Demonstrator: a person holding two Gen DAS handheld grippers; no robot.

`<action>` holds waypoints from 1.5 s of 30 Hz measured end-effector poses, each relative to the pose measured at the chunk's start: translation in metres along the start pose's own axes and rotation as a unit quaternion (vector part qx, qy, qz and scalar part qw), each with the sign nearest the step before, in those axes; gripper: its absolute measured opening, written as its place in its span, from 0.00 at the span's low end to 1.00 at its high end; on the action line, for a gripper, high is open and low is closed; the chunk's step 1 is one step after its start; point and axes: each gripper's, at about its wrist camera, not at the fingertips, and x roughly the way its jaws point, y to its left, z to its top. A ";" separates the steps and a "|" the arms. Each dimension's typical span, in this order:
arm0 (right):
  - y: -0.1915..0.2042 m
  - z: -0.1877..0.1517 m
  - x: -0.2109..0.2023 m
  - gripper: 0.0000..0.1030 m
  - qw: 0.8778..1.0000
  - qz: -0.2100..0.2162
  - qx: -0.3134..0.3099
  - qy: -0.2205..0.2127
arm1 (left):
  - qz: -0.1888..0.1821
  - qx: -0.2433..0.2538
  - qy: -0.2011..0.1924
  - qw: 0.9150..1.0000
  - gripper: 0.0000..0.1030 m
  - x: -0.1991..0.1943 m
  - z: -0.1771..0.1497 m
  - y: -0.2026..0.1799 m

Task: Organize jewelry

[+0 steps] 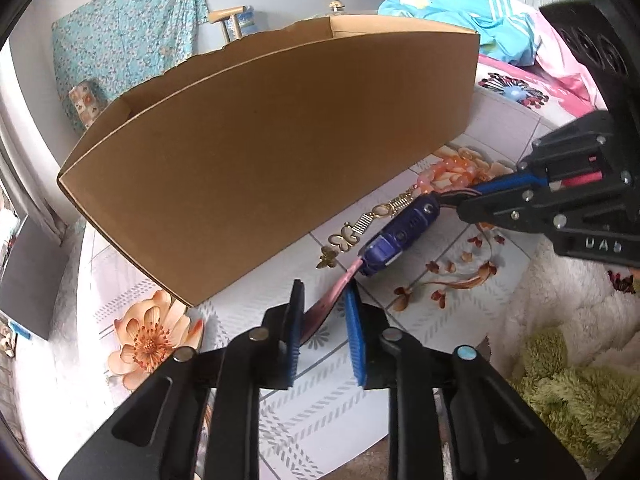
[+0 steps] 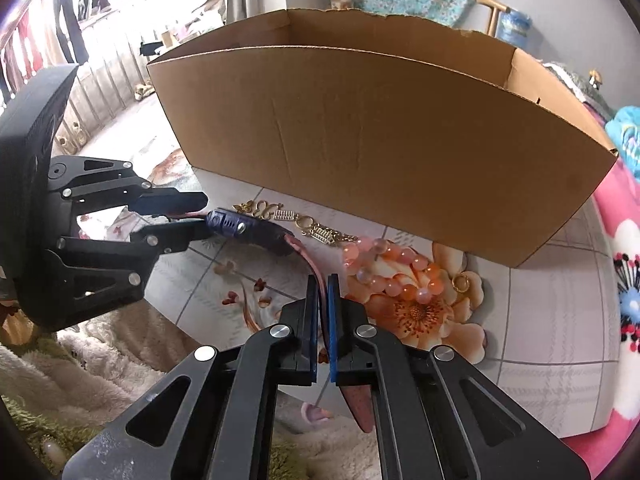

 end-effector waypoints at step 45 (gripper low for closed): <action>-0.087 0.183 0.031 0.01 0.992 0.020 -0.043 0.114 | -0.134 -0.127 0.069 0.980 0.04 0.031 0.160 0.120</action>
